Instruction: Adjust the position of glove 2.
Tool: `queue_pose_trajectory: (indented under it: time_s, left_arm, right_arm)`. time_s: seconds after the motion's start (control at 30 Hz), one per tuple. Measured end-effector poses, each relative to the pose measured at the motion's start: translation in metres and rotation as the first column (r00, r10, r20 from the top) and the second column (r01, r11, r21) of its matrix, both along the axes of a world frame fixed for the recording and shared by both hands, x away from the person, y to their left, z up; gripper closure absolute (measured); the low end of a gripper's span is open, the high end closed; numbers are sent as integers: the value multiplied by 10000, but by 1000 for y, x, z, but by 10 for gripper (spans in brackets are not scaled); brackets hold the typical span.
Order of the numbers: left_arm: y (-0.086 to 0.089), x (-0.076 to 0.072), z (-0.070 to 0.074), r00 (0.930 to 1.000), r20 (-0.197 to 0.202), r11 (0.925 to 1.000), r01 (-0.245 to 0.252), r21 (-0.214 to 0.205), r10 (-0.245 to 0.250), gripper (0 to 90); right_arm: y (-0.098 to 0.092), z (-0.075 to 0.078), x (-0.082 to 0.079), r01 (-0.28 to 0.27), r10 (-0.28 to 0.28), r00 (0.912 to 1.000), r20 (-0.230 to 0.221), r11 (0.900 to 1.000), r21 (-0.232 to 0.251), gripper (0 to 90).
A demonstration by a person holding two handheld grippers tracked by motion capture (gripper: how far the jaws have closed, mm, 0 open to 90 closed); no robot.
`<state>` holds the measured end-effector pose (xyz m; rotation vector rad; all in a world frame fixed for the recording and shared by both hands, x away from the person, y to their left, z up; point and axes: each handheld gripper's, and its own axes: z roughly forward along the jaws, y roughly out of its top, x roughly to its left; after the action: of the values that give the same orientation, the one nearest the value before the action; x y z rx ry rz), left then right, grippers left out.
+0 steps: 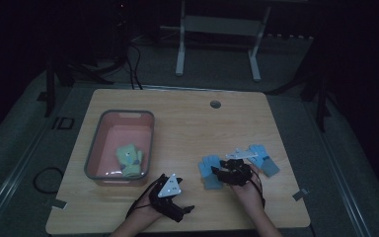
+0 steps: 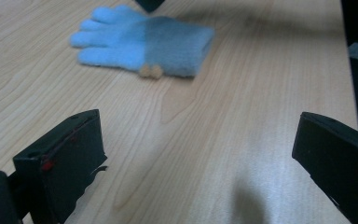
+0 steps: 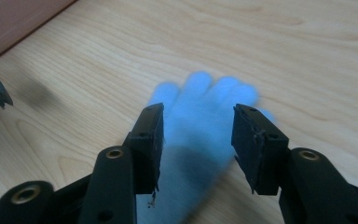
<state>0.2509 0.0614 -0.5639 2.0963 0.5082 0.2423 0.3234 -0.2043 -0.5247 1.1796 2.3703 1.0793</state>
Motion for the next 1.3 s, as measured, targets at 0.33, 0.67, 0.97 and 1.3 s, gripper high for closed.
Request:
queue_pose_trajectory:
  time_s: [0.33, 0.67, 0.97, 1.3]
  left_arm:
    - [0, 1, -1, 9999, 110, 9999, -115, 97, 114, 24]
    - [1, 1, -2, 9999, 43, 9998, -127, 119, 126, 23]
    - [1, 1, -2, 9999, 32, 9999, -113, 125, 113, 24]
    - [1, 1, -3, 10000, 21, 9999, -84, 100, 84, 23]
  right_arm:
    - [-48, 18, 3, -216, 225, 9973, 695, 9997, -144, 565]
    - [-94, 23, 11, 263, -250, 9969, 751, 9995, -163, 578]
    - [-131, 16, 22, 644, -624, 9954, 734, 9976, -259, 604]
    - [-172, 3, 38, 866, -848, 9957, 366, 9949, -517, 598]
